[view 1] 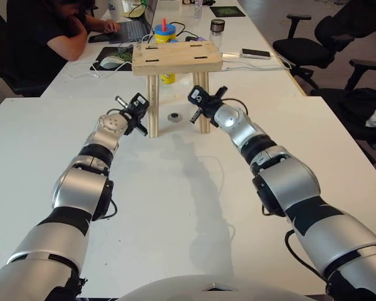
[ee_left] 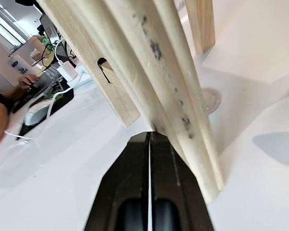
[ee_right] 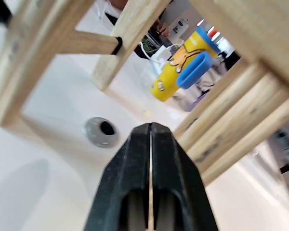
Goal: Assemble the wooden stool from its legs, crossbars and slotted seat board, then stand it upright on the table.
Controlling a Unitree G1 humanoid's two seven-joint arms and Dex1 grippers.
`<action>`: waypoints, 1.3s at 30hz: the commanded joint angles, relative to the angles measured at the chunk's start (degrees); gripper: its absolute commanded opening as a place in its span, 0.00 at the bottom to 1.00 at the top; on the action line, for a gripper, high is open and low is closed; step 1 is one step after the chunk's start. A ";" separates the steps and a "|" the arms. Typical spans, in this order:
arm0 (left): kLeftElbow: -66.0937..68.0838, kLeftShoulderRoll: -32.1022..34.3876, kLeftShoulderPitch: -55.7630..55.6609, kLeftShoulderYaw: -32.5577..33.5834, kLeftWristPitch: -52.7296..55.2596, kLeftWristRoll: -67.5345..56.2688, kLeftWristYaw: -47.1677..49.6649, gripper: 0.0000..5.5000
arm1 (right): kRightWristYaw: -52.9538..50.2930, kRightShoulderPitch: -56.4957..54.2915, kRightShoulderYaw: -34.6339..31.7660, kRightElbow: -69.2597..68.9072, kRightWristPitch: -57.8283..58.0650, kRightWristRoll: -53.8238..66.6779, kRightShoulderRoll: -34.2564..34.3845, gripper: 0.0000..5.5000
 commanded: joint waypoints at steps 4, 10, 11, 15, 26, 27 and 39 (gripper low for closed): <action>-31.06 -6.91 25.08 13.72 -1.93 -17.11 0.32 0.01 | 8.25 16.78 -13.49 -10.75 1.75 14.36 -0.68 0.00; -42.91 -11.43 29.66 12.88 2.76 -16.06 7.34 0.01 | -1.09 19.94 -13.11 -16.75 6.34 12.53 1.70 0.00; -43.56 -11.94 29.70 12.32 2.96 -14.89 8.90 0.01 | -2.50 19.90 -12.73 -16.87 7.14 11.91 2.01 0.00; -40.73 -14.19 26.96 7.05 0.86 -5.49 16.02 0.01 | -6.79 21.72 -9.46 -20.02 6.66 7.60 2.15 0.00; -30.50 -16.24 19.77 5.01 -3.79 0.09 22.25 0.01 | -9.59 19.91 -6.47 -24.14 7.64 3.94 3.01 0.00; -29.07 -16.30 18.75 4.95 -4.49 0.49 22.78 0.01 | -9.16 20.09 -6.43 -24.19 7.46 4.10 2.86 0.00; -11.87 -18.50 9.84 4.27 -11.52 1.57 22.07 0.01 | -7.95 20.77 -7.41 -22.04 5.64 6.29 6.45 0.00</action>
